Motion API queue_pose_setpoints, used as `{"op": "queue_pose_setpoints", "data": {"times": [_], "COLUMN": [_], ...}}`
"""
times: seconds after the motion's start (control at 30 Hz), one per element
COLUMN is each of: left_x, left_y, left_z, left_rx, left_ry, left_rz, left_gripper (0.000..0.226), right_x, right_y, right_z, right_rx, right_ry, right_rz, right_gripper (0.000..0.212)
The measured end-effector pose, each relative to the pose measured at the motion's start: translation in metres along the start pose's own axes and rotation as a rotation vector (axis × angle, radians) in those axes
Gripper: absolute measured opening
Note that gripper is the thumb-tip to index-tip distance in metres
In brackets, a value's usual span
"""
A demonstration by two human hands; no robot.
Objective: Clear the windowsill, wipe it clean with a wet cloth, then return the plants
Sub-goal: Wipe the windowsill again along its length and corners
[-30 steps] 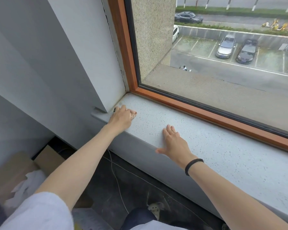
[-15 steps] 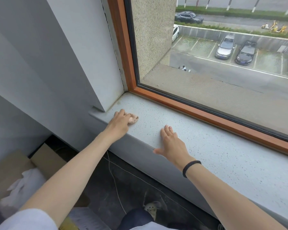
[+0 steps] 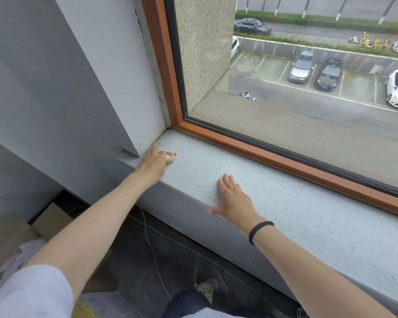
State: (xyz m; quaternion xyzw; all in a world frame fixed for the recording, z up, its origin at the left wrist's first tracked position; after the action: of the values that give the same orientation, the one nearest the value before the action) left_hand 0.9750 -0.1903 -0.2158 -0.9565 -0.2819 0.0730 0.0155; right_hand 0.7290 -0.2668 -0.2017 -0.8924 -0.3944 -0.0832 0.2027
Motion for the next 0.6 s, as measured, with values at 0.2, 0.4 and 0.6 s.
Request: {"op": "queue_pose_setpoints", "data": {"times": [0.2,0.4,0.6], "left_x": [-0.02,-0.01,-0.02], "left_y": [0.016,-0.005,0.027], "left_z": [-0.013,0.0,-0.017], "left_rx": [-0.024,-0.053,-0.024], "left_ry": [-0.061,0.015,-0.048], "left_rz": [-0.044,0.087,-0.117], "left_gripper": [0.043,0.038,0.047], "right_x": [0.0,-0.001,-0.001], "right_y": [0.005,0.01,0.007], "right_z": [0.0,-0.005,-0.007], "right_rx": [0.012,0.026,0.021], "right_ry": [0.004,-0.013,-0.004], "right_rz": [0.01,0.011,0.011], "right_gripper": [0.096,0.098,0.098]}}
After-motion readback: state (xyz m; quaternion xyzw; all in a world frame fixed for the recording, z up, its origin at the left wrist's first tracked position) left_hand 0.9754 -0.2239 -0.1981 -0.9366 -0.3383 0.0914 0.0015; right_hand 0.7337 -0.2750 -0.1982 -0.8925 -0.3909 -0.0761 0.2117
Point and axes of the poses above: each hand's wrist, its own y-axis towards the middle knuckle, its own z-axis out of the palm, x = y × z, the point moved 1 cm from there along y, towards the middle knuckle, and after that the axes turned 7 degrees about z, right-handed, at the moved point
